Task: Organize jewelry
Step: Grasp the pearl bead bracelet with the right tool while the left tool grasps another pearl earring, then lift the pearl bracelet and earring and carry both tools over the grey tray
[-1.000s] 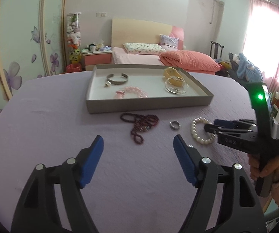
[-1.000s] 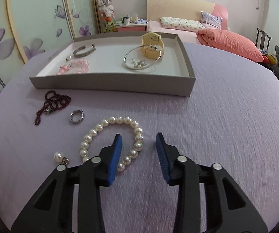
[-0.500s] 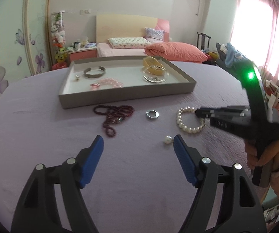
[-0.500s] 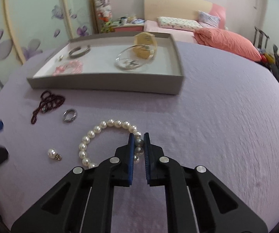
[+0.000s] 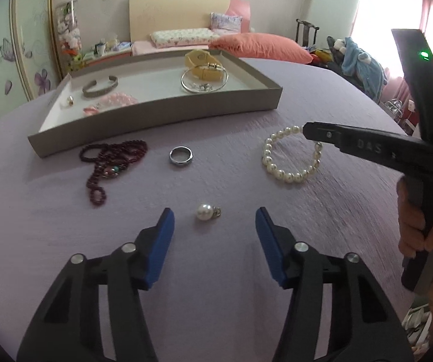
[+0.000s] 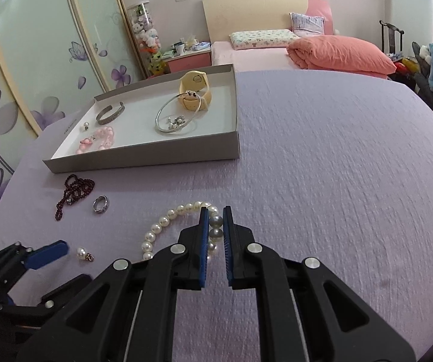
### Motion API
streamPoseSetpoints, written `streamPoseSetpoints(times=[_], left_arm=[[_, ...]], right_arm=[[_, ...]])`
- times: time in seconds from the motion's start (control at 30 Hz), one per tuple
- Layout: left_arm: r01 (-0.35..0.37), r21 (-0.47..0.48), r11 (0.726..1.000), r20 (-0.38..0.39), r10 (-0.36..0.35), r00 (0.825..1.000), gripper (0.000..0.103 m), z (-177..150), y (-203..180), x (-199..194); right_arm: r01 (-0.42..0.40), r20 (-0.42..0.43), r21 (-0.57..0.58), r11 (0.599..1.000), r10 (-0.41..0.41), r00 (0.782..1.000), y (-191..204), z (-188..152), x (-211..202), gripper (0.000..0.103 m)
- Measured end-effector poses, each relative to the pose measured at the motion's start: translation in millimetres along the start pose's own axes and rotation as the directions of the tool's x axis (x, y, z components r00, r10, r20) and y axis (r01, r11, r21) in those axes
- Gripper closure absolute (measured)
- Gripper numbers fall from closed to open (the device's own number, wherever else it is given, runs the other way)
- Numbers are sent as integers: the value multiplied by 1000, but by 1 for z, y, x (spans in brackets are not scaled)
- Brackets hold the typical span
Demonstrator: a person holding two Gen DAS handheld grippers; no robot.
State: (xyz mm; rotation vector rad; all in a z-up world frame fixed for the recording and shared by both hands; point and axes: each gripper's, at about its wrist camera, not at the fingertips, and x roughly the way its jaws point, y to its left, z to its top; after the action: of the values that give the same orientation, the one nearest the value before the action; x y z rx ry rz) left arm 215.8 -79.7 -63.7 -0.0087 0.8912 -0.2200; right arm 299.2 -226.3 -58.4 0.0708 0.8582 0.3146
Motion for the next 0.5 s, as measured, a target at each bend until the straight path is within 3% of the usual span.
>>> streamPoseSetpoints(times=[0.13, 0.37, 0.5], left_arm=[[-11, -17, 1000, -14, 11, 1000, 53, 3, -1, 7], [-30, -26, 999, -13, 30, 999, 70, 7, 0, 10], [-43, -3, 999, -16, 43, 999, 73, 7, -5, 10]], right_arm=[[-18, -4, 16, 1000, 18, 1000, -5, -1, -1, 93], [-50, -1, 44, 998, 50, 999, -13, 1, -4, 93], [-61, -6, 46, 997, 61, 998, -12, 0, -2, 93]])
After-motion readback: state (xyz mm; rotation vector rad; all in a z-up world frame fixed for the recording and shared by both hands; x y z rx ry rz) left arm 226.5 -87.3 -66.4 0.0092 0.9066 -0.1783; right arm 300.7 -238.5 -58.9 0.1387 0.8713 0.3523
